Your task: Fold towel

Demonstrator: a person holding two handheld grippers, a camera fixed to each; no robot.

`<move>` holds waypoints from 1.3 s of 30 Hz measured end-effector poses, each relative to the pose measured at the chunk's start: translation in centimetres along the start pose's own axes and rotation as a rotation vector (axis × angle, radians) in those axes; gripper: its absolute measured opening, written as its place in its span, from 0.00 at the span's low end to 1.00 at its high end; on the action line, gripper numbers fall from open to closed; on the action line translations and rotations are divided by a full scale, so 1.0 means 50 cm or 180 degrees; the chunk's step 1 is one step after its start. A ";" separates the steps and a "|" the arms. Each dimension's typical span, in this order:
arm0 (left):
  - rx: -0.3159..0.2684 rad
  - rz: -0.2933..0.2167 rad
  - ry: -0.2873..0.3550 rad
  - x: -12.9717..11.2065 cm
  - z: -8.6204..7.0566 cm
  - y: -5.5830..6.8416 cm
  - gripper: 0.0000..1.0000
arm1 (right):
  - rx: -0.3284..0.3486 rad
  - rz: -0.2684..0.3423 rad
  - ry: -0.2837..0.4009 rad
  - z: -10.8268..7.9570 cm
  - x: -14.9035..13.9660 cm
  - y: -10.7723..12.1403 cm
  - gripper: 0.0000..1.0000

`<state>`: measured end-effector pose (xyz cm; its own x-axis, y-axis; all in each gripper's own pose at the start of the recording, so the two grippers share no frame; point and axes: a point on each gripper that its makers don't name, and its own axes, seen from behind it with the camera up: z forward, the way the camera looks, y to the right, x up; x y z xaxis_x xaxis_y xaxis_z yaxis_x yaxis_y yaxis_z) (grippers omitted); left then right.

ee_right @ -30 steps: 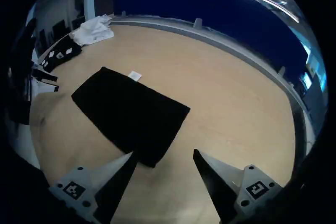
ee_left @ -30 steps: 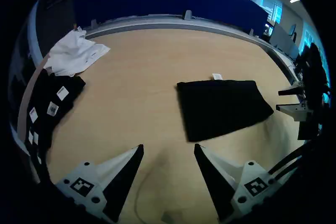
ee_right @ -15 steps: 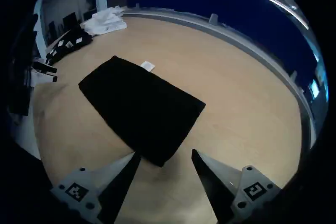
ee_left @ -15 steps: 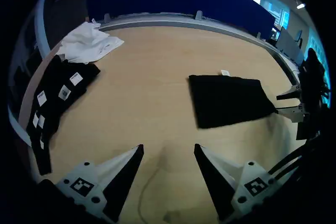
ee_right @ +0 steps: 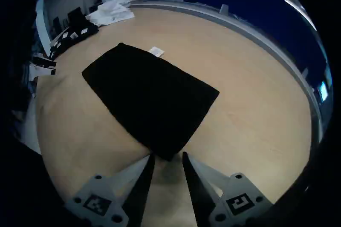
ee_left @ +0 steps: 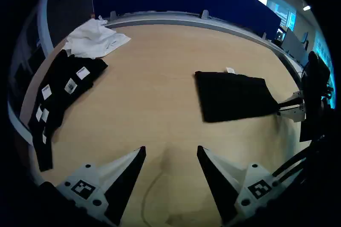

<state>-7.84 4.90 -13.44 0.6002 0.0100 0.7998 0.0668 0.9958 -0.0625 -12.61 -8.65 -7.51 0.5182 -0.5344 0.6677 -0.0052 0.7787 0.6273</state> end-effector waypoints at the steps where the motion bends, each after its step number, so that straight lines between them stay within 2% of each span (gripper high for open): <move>1: -0.0001 -0.0006 -0.0001 -0.001 0.000 0.000 0.89 | -0.0006 -0.0002 -0.0005 0.001 -0.001 0.001 0.46; 3: -0.0002 -0.0015 -0.0002 -0.003 -0.001 -0.001 0.89 | -0.0012 -0.0008 -0.0015 0.003 -0.002 0.002 0.44; 12: 0.0013 -0.0031 -0.0009 -0.012 0.000 -0.008 0.89 | 0.0020 -0.0040 -0.0028 0.007 -0.005 -0.004 0.17; 18: 0.0008 -0.0050 -0.0008 -0.012 -0.005 -0.008 0.89 | 0.0028 -0.0057 -0.0014 0.006 -0.002 -0.008 0.06; 29: -0.0011 -0.0054 0.0008 -0.009 -0.014 -0.003 0.89 | -0.0005 -0.0128 0.0065 -0.007 0.024 -0.005 0.04; 35: -0.0002 -0.0069 0.0037 -0.005 -0.023 -0.009 0.89 | -0.0034 -0.0199 0.0143 -0.030 0.064 0.000 0.04; 39: 0.0010 -0.0103 0.0061 -0.003 -0.028 -0.014 0.89 | -0.0041 -0.0312 0.0189 -0.046 0.103 -0.001 0.04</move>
<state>-6.86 4.07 -14.37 0.6130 -0.0239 0.7897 0.0838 0.9959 -0.0349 -7.96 -10.69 -5.02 0.5653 -0.5882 0.5783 0.0587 0.7280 0.6831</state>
